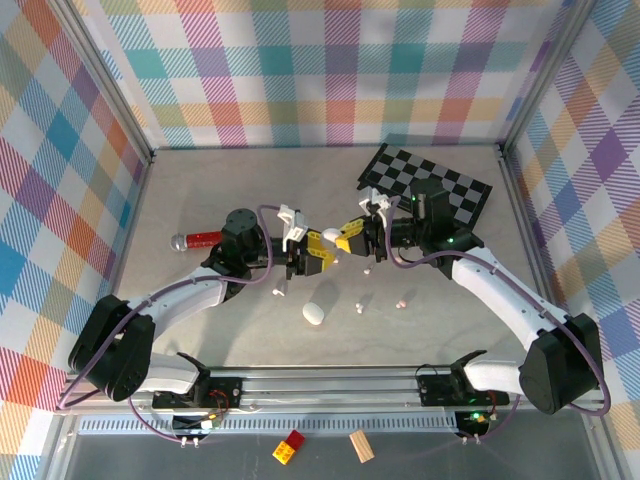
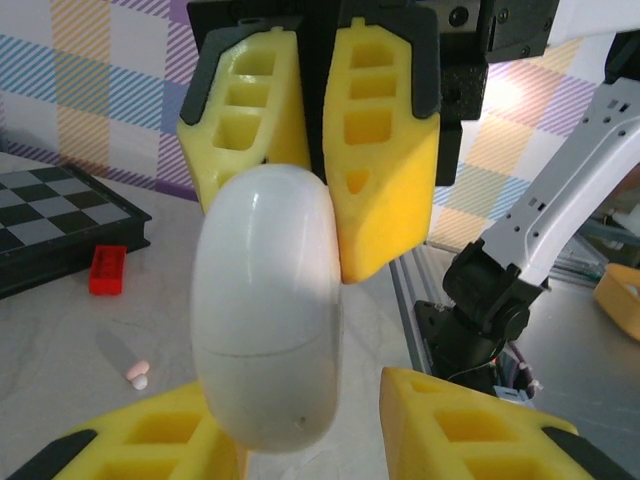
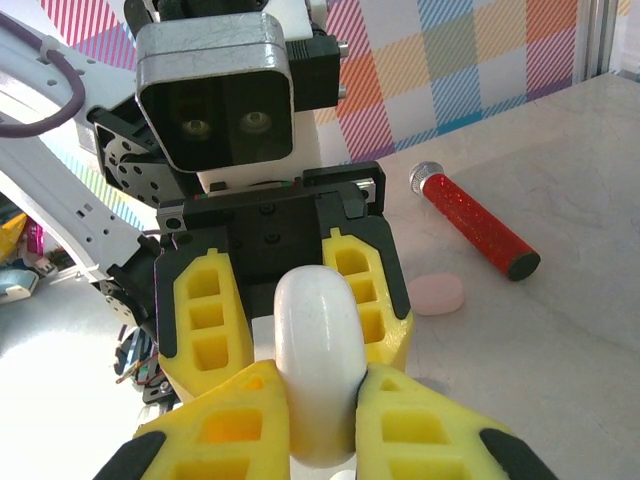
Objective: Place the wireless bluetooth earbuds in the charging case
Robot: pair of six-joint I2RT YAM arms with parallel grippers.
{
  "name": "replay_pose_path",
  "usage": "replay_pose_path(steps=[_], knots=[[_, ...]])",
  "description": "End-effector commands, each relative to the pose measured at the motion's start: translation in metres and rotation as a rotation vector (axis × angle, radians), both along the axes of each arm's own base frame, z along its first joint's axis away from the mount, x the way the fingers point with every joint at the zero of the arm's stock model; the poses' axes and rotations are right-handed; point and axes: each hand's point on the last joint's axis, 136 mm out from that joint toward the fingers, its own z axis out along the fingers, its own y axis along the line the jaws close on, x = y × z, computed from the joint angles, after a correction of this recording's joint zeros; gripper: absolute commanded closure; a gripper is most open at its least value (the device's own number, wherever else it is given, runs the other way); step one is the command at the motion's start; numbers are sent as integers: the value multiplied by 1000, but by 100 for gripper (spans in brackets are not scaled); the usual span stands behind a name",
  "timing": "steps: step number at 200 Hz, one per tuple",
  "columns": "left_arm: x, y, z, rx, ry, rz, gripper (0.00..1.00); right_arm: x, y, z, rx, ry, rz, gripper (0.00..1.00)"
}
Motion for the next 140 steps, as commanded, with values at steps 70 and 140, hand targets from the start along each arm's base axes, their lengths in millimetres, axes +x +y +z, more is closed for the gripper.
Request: replay_pose_path(steps=[70, 140], knots=[[-1, -7, 31, -96, -47, -45, 77, 0, 2, 0, -8, -32, 16, 99], [-5, -6, 27, -81, -74, -62, 100, 26, -1, 0, -29, 14, -135, 56]])
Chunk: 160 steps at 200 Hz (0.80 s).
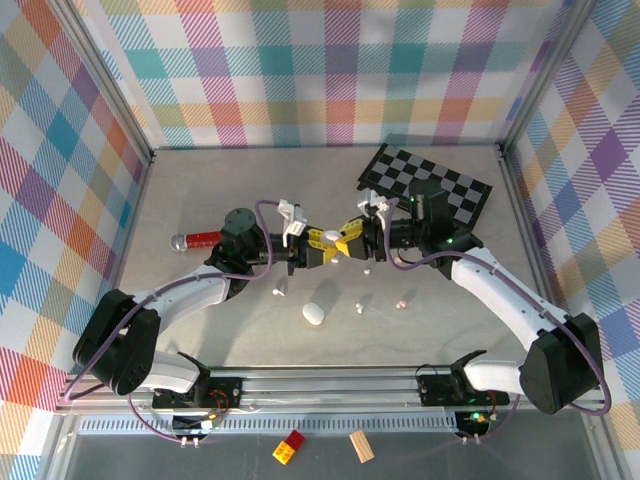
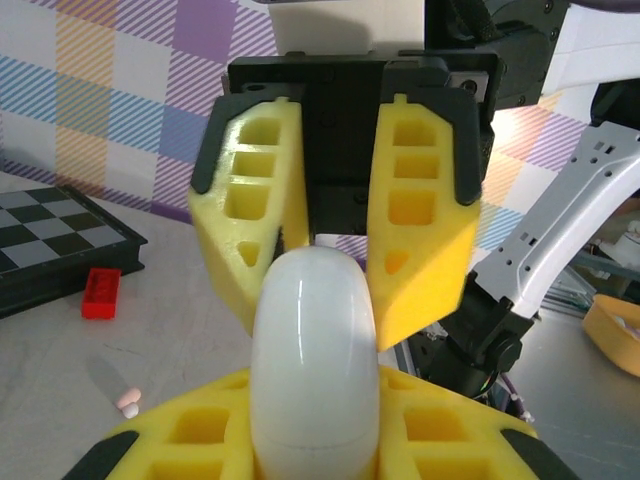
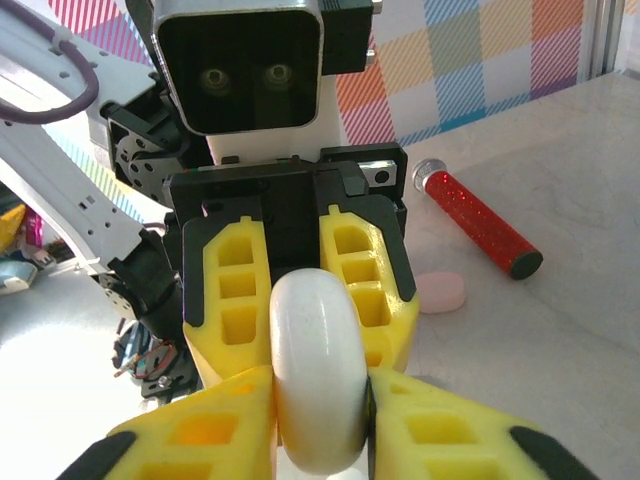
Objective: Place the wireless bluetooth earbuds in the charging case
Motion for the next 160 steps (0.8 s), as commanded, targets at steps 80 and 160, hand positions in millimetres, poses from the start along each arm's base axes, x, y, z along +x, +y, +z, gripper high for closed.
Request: replay_pose_path(steps=[80, 160], knots=[[-15, 2, 10, -8, -138, -44, 100, 45, -4, 15, 25, 41, -232, 47], [1, 8, -13, 37, -174, 56, 100, 32, -39, 44, 71, -70, -412, 17]])
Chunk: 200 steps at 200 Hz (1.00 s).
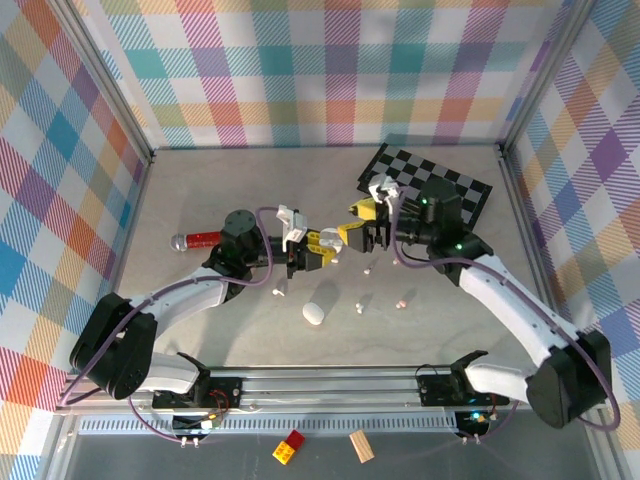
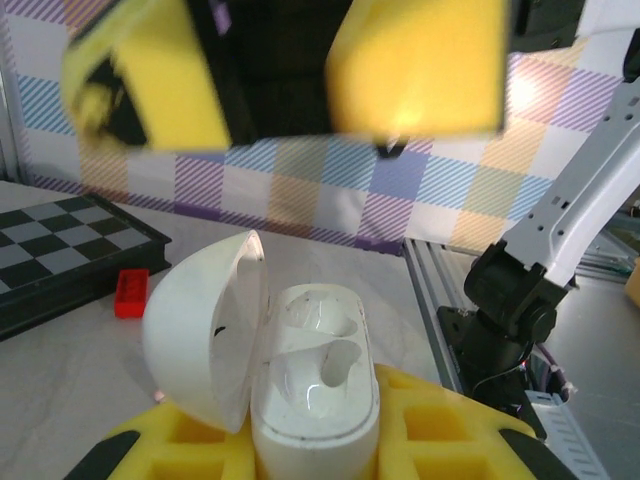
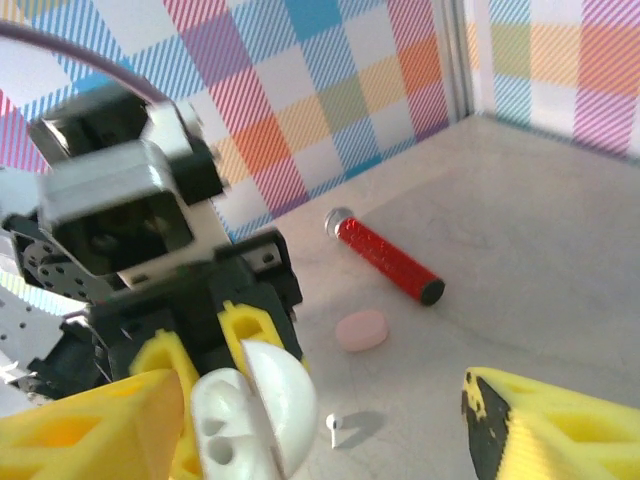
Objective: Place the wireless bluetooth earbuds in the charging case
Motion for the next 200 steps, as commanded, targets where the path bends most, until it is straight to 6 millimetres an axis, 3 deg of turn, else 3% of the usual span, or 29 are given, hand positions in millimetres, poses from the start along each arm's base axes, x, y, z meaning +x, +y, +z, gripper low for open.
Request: replay_pose_path(steps=[1, 36, 49, 71, 94, 118, 165, 200], knots=[[2, 4, -2, 0, -68, 29, 100, 9, -21, 7, 6, -38, -160, 17], [18, 7, -14, 42, -99, 122, 100, 39, -73, -32, -37, 80, -511, 11], [20, 8, -12, 31, -116, 138, 100, 50, -99, -60, -80, 214, -668, 12], [23, 12, -8, 14, -142, 172, 100, 52, -120, -109, -178, 401, -784, 16], [21, 14, -4, -8, -152, 178, 100, 47, -105, -150, -280, 524, -687, 18], [21, 16, 1, -28, -148, 185, 100, 53, -87, -180, -354, 637, -592, 20], [20, 24, 4, -27, -155, 234, 100, 68, -58, -219, -391, 761, -457, 22], [21, 25, 3, -22, -137, 240, 100, 69, -35, -244, -424, 866, -325, 25]])
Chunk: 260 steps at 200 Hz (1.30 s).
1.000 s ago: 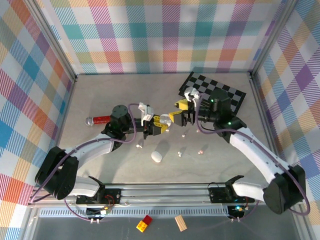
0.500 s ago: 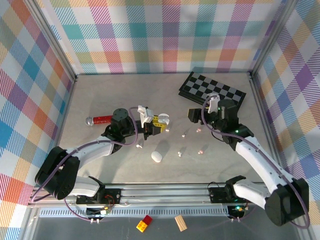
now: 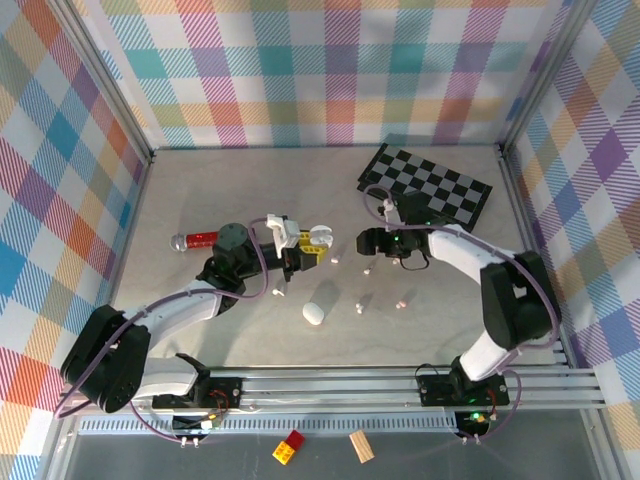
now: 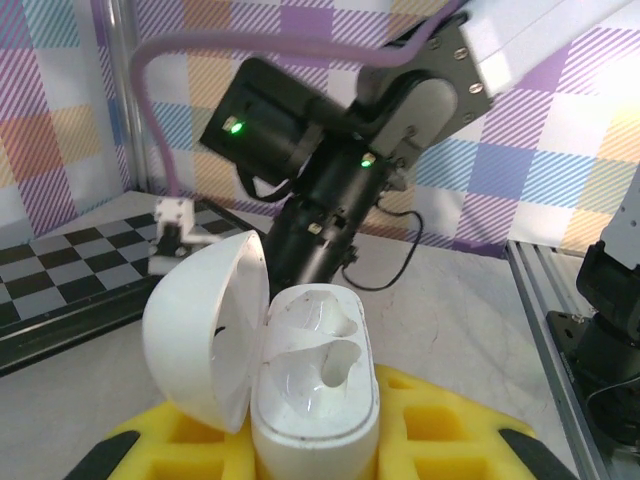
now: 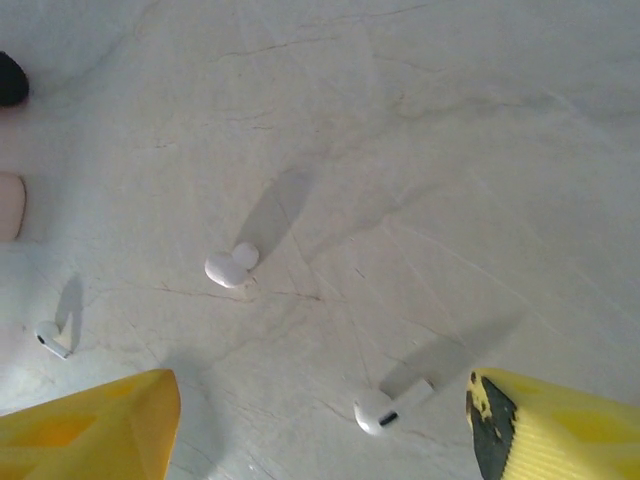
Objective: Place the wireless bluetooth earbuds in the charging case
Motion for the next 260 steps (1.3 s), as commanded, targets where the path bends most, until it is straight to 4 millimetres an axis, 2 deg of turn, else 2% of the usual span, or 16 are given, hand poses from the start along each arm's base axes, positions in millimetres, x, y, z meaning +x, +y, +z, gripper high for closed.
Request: replay_pose_path(steps=[1, 51, 101, 145, 197, 231, 260], knots=[[2, 4, 10, -23, -30, 17, 100, -7, 21, -8, 61, 82, 104, 26], [6, 5, 15, -48, -19, 8, 100, -4, 26, -30, 27, 135, 123, 26], [11, 13, 15, -73, 3, 18, 100, -23, 19, -45, 10, 192, 130, 27], [18, 20, 19, -109, 22, 21, 100, -47, 16, -44, 7, 222, 137, 28], [20, 21, 23, -129, 14, 15, 100, -64, 14, -32, -8, 216, 149, 32], [22, 26, 23, -134, 8, 45, 100, -53, -5, -28, -158, 178, 88, 34], [38, 47, 17, -143, 12, 160, 100, -37, -26, -25, -326, 149, -25, 34]])
